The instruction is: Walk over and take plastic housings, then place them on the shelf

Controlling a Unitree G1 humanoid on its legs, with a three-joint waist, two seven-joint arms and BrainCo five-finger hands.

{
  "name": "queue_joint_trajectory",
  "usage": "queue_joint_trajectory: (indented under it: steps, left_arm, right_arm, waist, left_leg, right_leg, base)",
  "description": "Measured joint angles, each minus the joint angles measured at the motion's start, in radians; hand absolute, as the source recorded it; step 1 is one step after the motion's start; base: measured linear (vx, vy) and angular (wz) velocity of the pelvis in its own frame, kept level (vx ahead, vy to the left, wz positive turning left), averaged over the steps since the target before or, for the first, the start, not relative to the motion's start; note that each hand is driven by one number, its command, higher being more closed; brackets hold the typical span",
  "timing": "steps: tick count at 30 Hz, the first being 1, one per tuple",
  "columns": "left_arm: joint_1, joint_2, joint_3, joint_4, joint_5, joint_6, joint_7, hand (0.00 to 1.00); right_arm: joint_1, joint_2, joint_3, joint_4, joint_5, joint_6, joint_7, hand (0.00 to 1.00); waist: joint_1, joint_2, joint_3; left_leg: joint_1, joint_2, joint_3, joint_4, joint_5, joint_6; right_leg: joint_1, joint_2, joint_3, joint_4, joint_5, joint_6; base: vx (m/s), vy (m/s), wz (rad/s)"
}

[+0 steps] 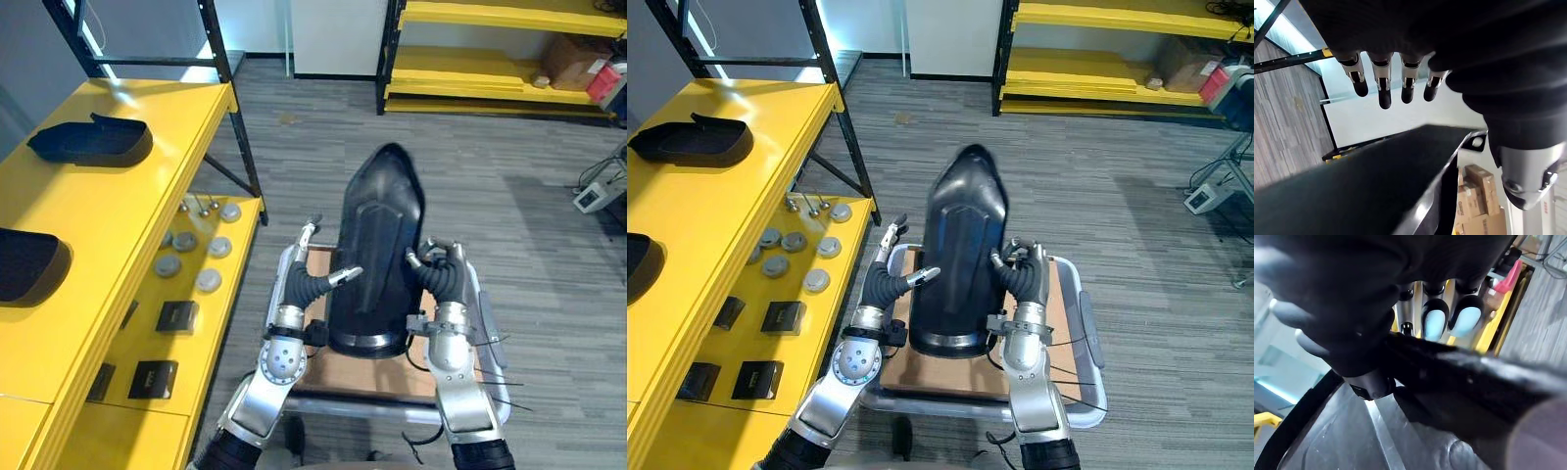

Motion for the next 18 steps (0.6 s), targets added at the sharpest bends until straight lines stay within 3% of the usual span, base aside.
queue_joint_trajectory:
  steps: [5,6,10,18]
  left_arm:
    - [-0.032,0.002,-0.016,0.038,0.000,0.013,0.000,0.00]
    - [-0.032,0.002,-0.018,0.039,0.000,0.015,0.000,1.00]
    - [-0.033,0.002,-0.022,0.051,-0.004,0.018,0.001,1.00]
    - [-0.034,0.001,-0.028,0.116,-0.132,0.019,-0.003,1.00]
  right_arm:
    - [0.000,-0.003,0.000,0.000,0.009,0.000,-0.001,1.00]
    - [0.000,-0.003,0.000,0.000,0.009,0.000,-0.001,1.00]
    - [0.000,-0.005,0.000,0.000,0.009,0.000,-0.001,1.00]
    - [0.000,-0.007,0.009,-0.005,0.018,0.000,-0.010,1.00]
  waist:
    - [-0.006,-0.001,-0.012]
    - [-0.007,-0.001,-0.017]
    - [-0.010,-0.002,-0.038]
    - [-0.021,-0.004,-0.055]
  left_leg:
    - [0.000,-0.002,0.000,-0.002,0.001,0.000]
    - [0.000,-0.003,0.000,-0.002,0.001,0.000]
    - [0.002,-0.006,0.000,-0.008,0.001,0.000]
    - [0.002,-0.007,-0.002,-0.011,0.002,0.001]
  right_leg:
    - [0.000,0.000,0.001,-0.002,0.004,0.003]
    - [0.000,0.000,0.001,-0.003,0.005,0.004]
    - [0.000,0.000,0.000,-0.017,0.010,0.004]
    - [0.004,0.000,-0.001,-0.018,0.010,0.004]
  base:
    - [0.00,0.000,0.00]
    - [0.00,0.000,0.00]
    - [0.00,0.000,0.00]
    - [0.00,0.000,0.00]
